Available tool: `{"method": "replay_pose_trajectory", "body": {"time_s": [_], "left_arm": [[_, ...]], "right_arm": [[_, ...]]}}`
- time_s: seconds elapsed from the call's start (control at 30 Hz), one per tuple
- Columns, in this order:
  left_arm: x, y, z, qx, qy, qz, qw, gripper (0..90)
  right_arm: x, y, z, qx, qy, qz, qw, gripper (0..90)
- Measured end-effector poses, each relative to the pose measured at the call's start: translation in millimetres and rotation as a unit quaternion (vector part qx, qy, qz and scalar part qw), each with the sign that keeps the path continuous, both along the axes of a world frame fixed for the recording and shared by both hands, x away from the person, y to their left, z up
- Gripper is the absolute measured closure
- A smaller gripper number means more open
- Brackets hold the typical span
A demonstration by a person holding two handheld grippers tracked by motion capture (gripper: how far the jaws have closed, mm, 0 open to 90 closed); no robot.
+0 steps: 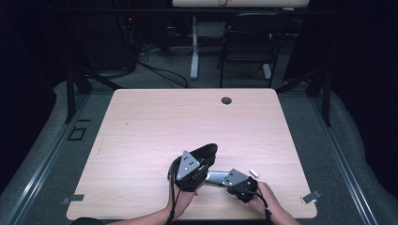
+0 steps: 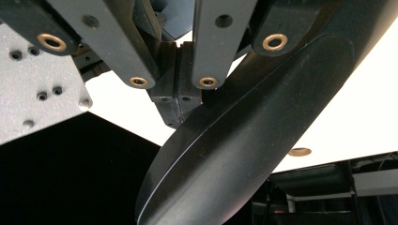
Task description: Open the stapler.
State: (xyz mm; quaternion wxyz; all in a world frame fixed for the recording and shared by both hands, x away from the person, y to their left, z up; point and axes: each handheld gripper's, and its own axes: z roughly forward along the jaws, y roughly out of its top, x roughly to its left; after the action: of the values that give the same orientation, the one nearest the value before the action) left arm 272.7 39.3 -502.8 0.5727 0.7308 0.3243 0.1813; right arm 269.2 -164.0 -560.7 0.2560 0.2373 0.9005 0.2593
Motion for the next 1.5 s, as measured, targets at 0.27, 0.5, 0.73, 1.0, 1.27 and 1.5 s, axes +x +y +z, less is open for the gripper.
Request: {"method": "replay_pose_trajectory", "body": {"time_s": [0.27,0.5,0.73,1.0,1.27,1.5], "left_arm": [[1.6,8.7,6.6,-0.003,0.001,-0.001,1.0000,90.0],[3.8,17.5,12.9,-0.009,0.003,0.004,1.0000,90.0],[4.1,22.8,16.4,-0.010,0.004,0.006,0.9999,90.0],[2.1,27.0,26.5,-0.006,-0.026,0.006,0.9996,90.0],[2.3,31.3,29.4,-0.006,-0.026,0.016,0.9995,90.0],[4.0,39.8,32.5,-0.011,-0.029,0.028,0.9991,90.0]], "right_arm": [[-0.1,-0.8,0.3,0.002,0.004,-0.003,1.0000,90.0],[0.1,-1.0,0.3,0.004,0.004,-0.002,1.0000,90.0],[0.1,-1.0,0.2,0.005,0.004,-0.002,1.0000,90.0],[0.2,-1.0,-0.2,0.008,0.006,-0.001,1.0000,90.0],[0.5,-1.0,-0.9,0.015,0.007,-0.001,0.9999,90.0],[0.0,-0.5,0.0,0.008,0.006,-0.001,1.0000,90.0]]}}
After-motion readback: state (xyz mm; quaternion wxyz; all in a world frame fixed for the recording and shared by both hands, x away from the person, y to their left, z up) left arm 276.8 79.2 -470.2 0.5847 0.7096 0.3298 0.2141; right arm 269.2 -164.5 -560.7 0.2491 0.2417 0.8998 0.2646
